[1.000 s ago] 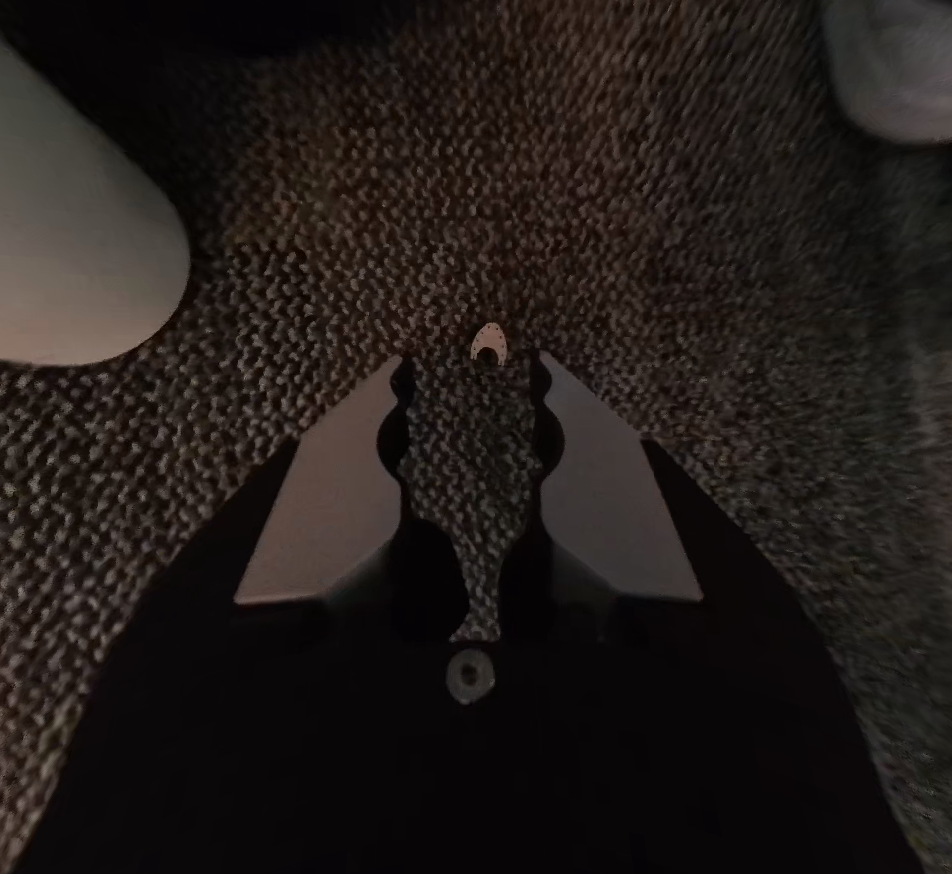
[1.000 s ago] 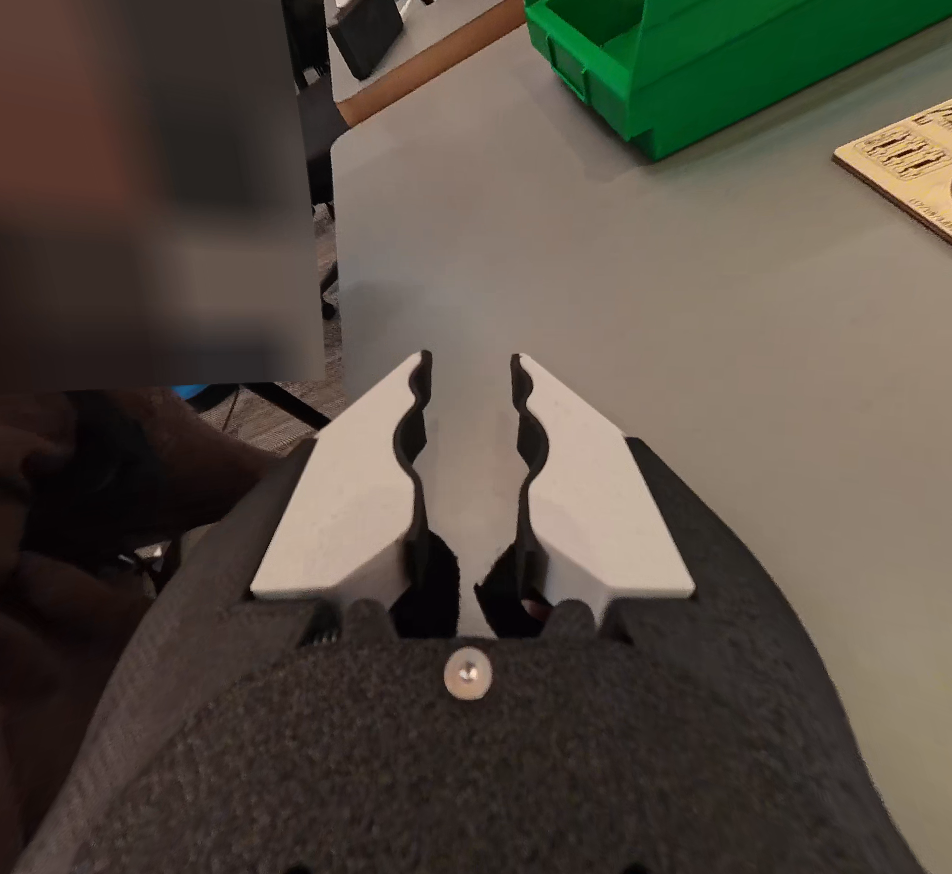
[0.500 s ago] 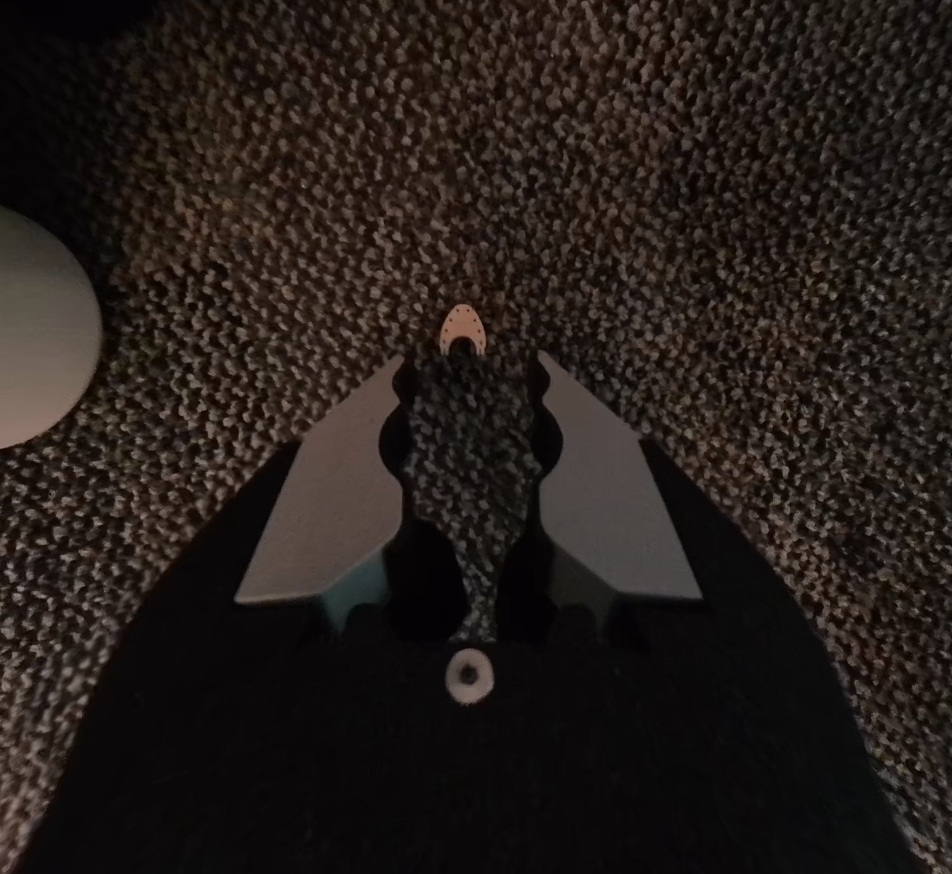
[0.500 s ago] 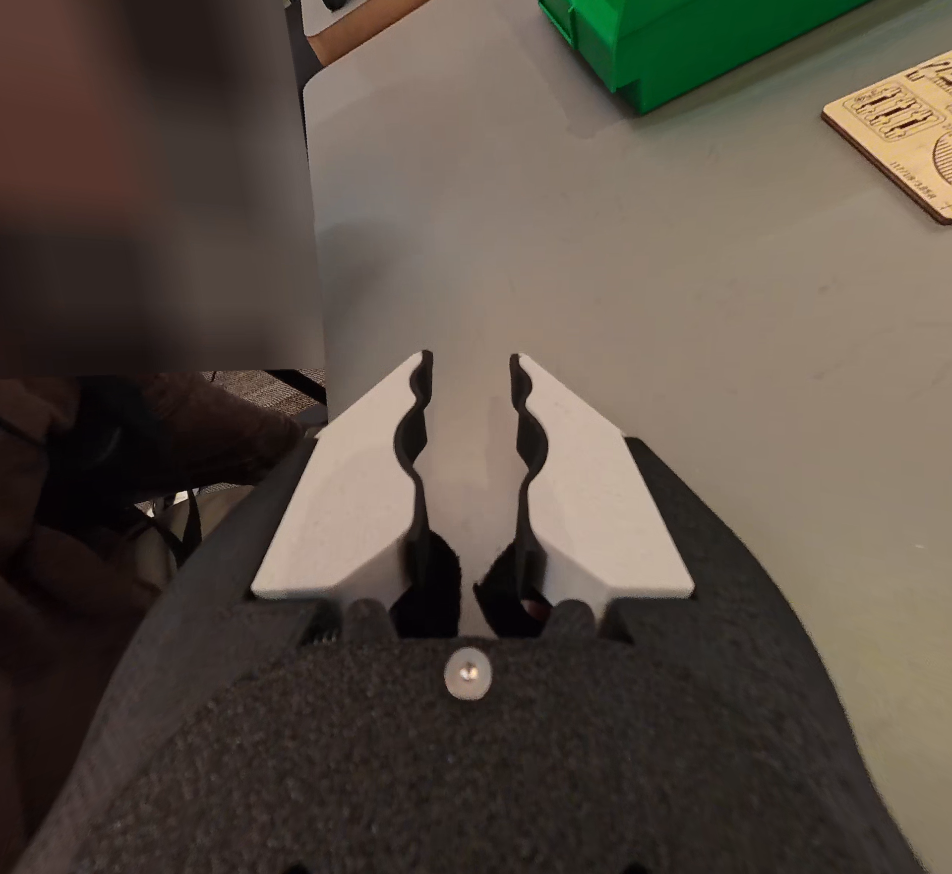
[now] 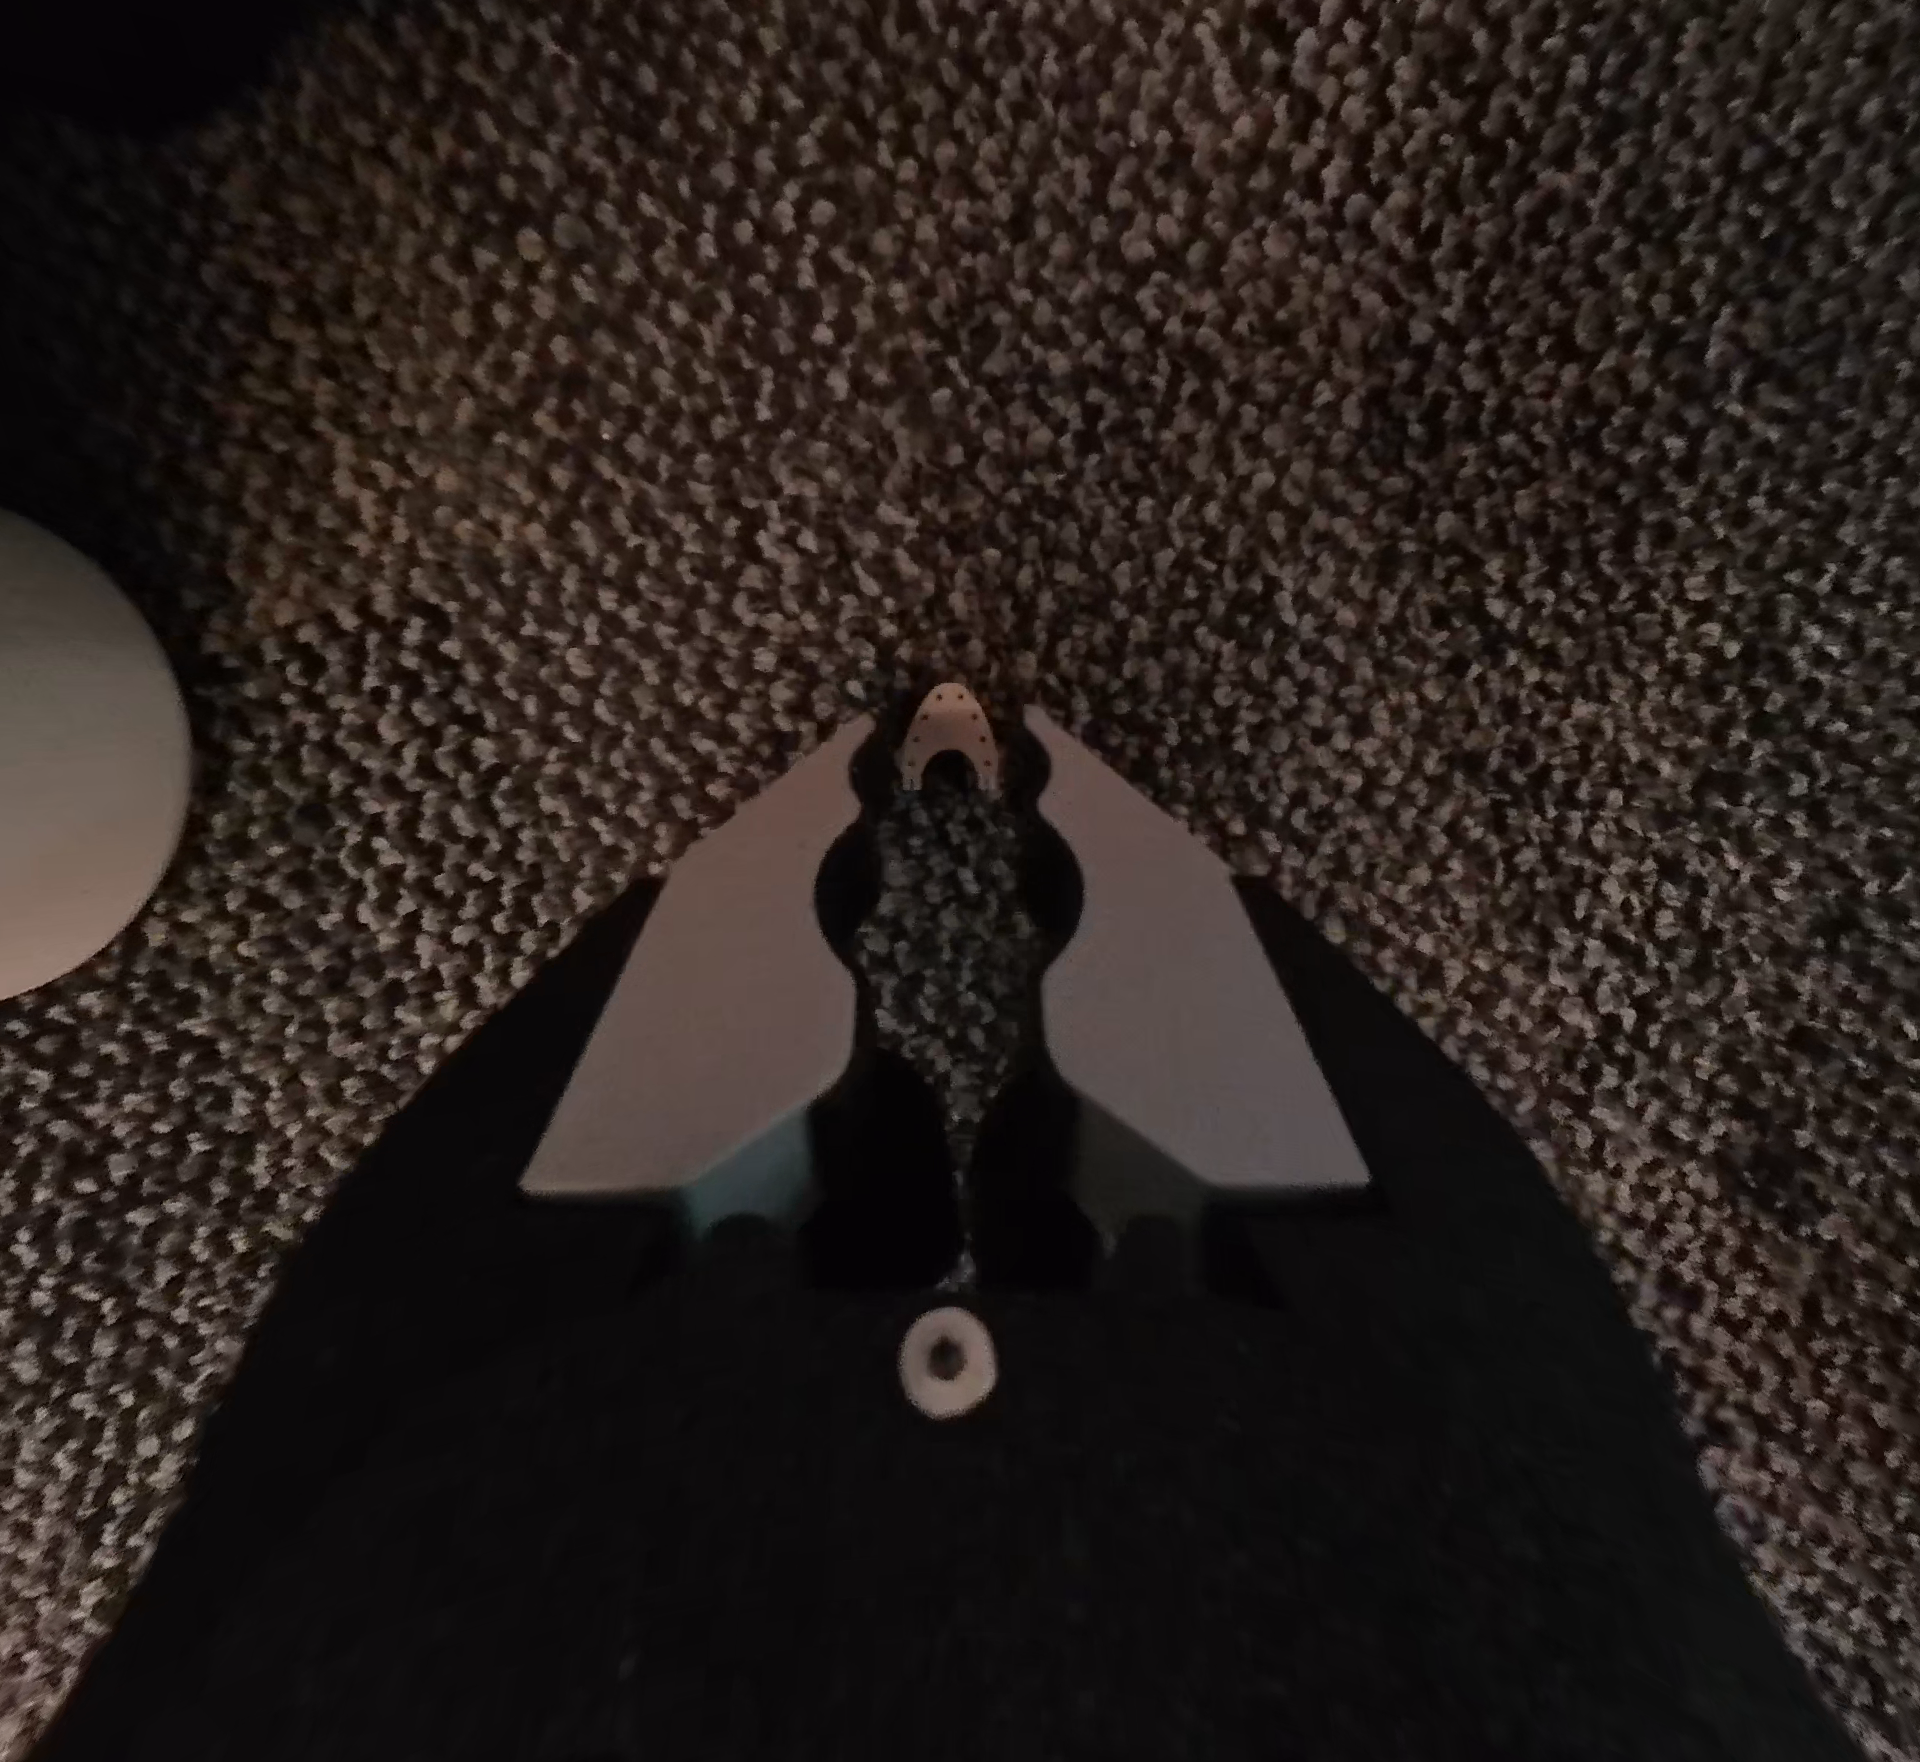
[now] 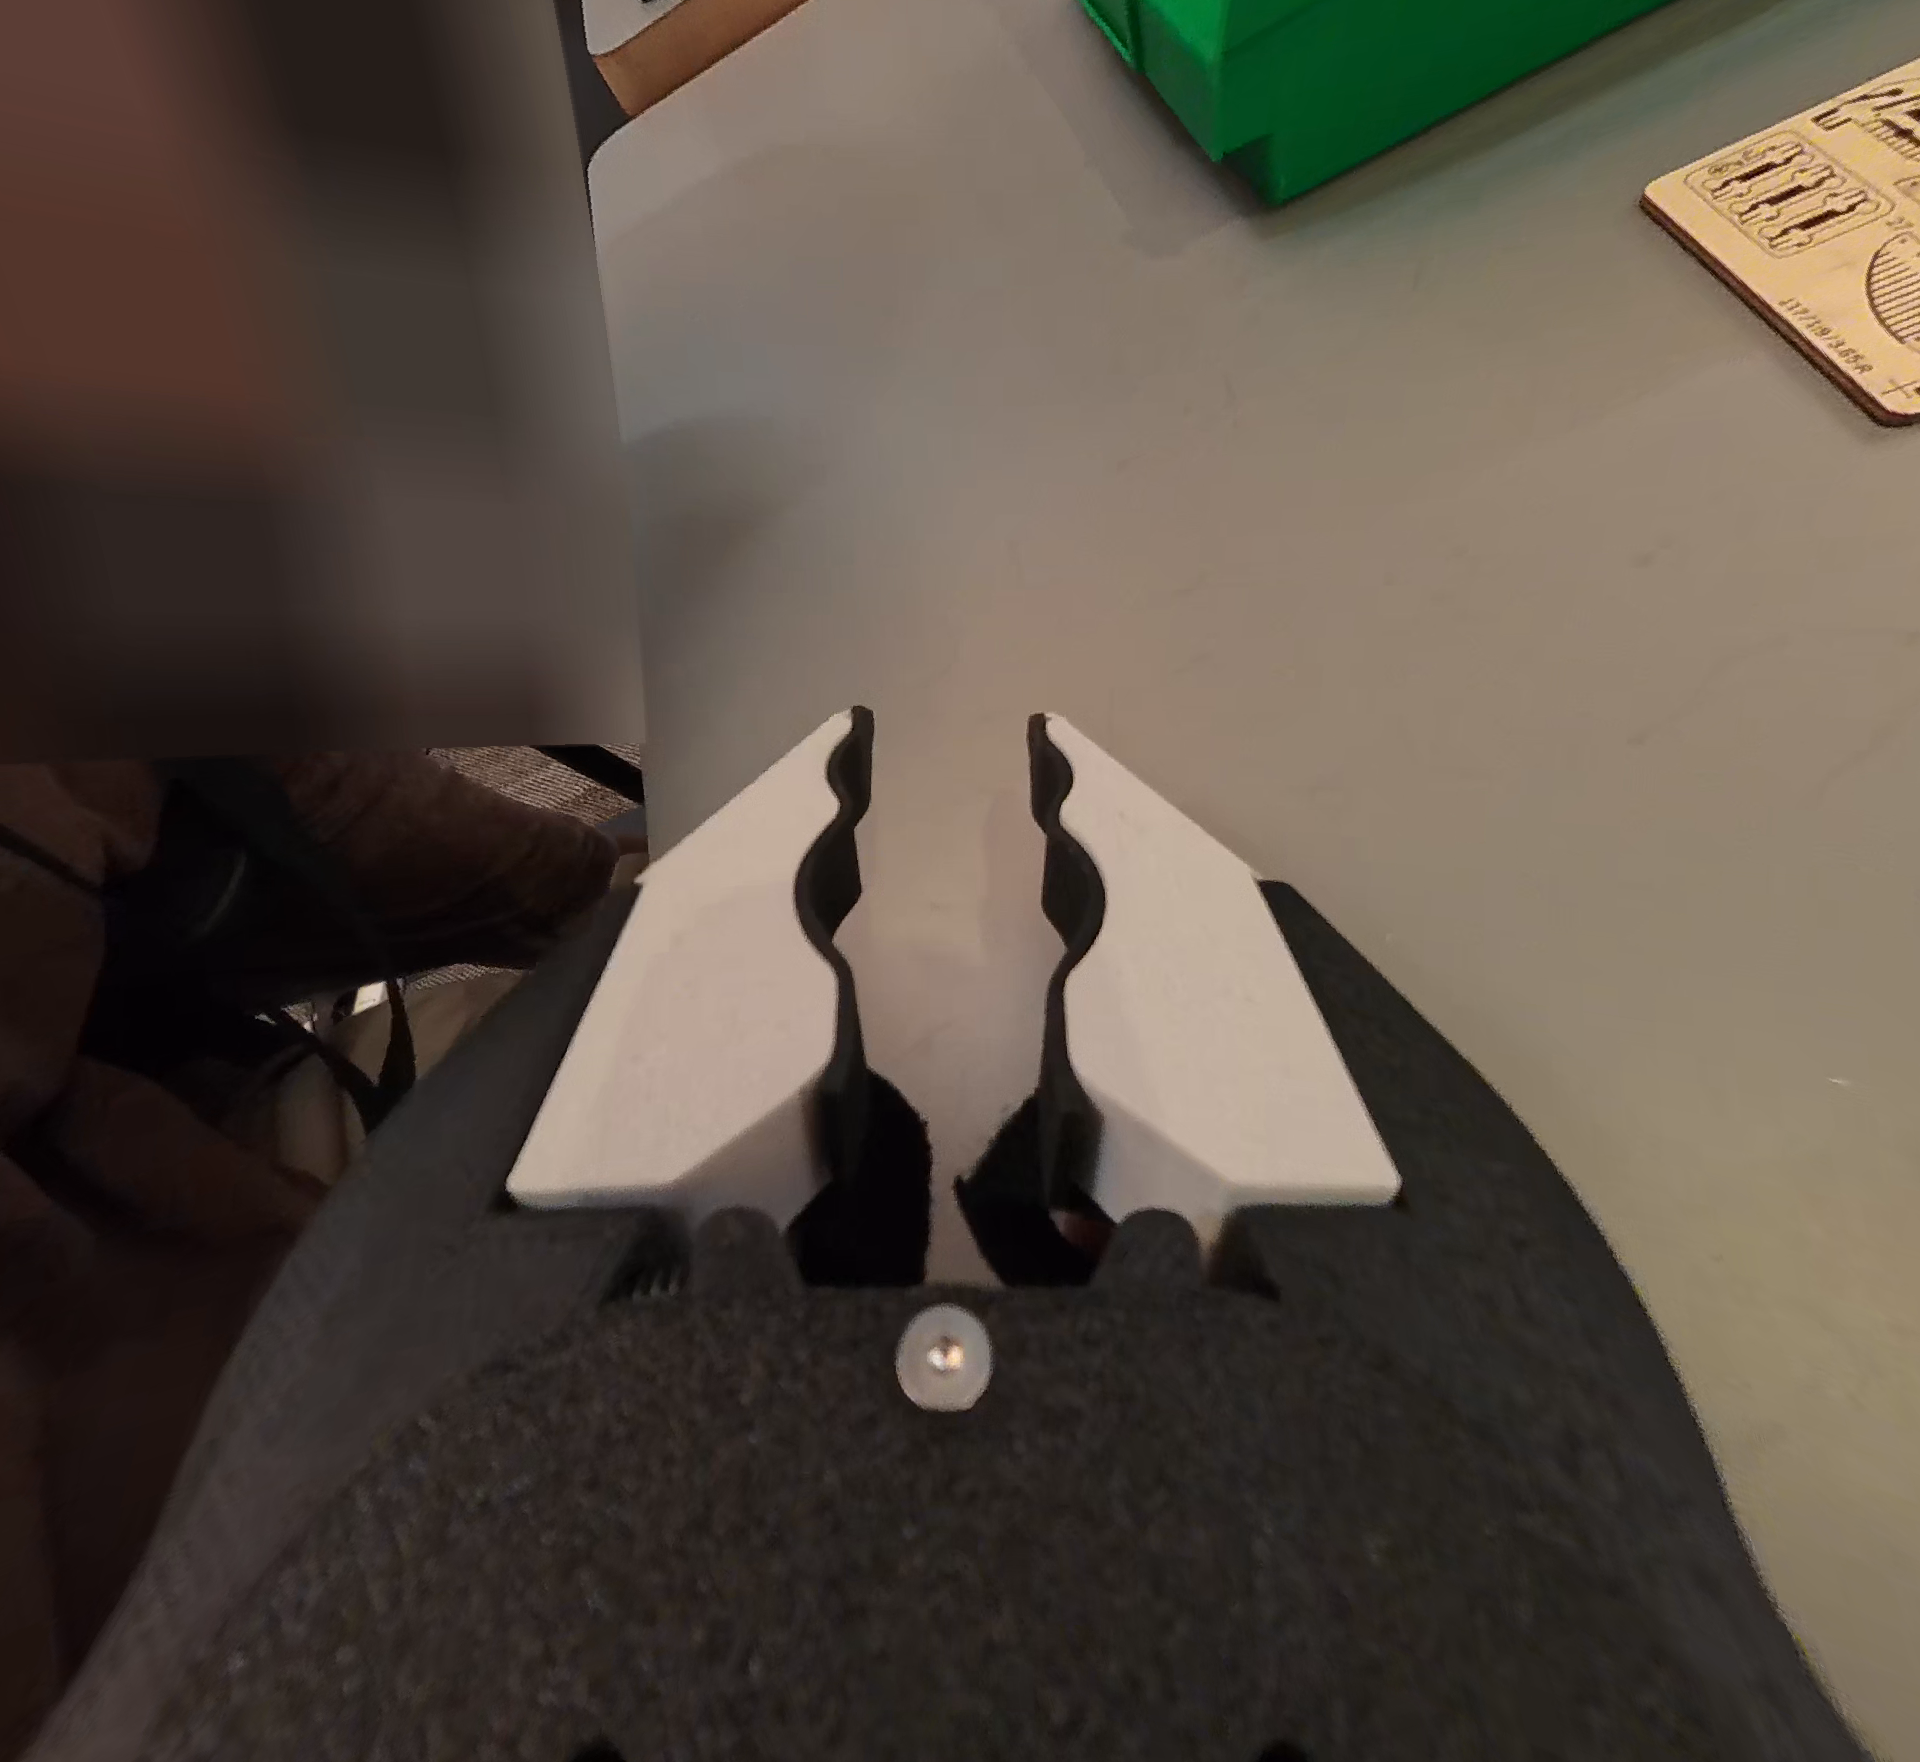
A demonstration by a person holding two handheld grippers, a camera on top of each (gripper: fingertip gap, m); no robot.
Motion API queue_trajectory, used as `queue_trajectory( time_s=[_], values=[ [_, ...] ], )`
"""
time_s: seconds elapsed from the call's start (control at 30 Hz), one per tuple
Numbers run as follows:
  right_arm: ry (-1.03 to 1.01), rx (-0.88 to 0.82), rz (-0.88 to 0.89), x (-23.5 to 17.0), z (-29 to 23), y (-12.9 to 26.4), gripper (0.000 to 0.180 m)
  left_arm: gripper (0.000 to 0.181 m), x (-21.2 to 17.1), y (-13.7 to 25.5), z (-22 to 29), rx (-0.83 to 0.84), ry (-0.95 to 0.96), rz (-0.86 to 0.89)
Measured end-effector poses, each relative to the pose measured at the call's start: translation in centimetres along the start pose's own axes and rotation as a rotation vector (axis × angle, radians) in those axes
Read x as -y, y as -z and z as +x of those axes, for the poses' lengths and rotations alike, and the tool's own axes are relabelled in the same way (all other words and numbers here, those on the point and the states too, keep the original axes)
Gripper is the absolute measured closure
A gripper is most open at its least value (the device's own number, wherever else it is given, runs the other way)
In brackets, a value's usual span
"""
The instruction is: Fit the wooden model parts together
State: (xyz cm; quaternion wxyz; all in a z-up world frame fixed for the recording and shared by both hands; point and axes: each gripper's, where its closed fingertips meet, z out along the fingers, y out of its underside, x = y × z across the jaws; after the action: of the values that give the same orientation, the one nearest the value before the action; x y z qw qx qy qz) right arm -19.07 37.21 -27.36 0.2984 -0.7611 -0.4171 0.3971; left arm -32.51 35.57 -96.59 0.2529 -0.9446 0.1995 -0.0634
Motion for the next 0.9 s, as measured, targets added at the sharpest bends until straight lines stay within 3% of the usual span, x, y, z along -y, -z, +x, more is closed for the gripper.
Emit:
queue_trajectory(
  time_s=[0.23, 0.4, 0.5, 0.63, 0.8, 0.9],
  values=[
    [0.022, -0.006, 0.012, 0.4, -0.6, 0.9, 0.151, 0.167, -0.7, 3.3, -0.6, -0.049, 0.151, 0.05],
    [0.012, 0.025, 0.041, 0.5, -1.7, 1.7, 0.15, 0.166, -0.9, 11.1, -0.5, -0.156, 0.385, 0.213],
    [0.013, 0.108, 0.033, 0.0, -3.5, 1.7, 0.15, 0.166, 1.5, 19.3, -0.1, -0.273, 0.494, 0.367],
    [0.046, 0.24, -0.007, -1.1, -6.5, 0.9, 0.146, 0.167, 8.0, 34.1, 1.4, -0.5, 0.52, 0.609],
    [0.285, 0.443, -0.031, -1.3, -11.5, -0.6, 0.152, 0.166, 15.9, 53.4, 7.0, -0.988, 0.28, 0.774],
    [0.485, 0.615, -0.123, -2.3, -15.4, -1.7, 0.153, 0.167, 18.8, 61.4, 9.2, -1.198, 0.135, 0.814]
  ],
)
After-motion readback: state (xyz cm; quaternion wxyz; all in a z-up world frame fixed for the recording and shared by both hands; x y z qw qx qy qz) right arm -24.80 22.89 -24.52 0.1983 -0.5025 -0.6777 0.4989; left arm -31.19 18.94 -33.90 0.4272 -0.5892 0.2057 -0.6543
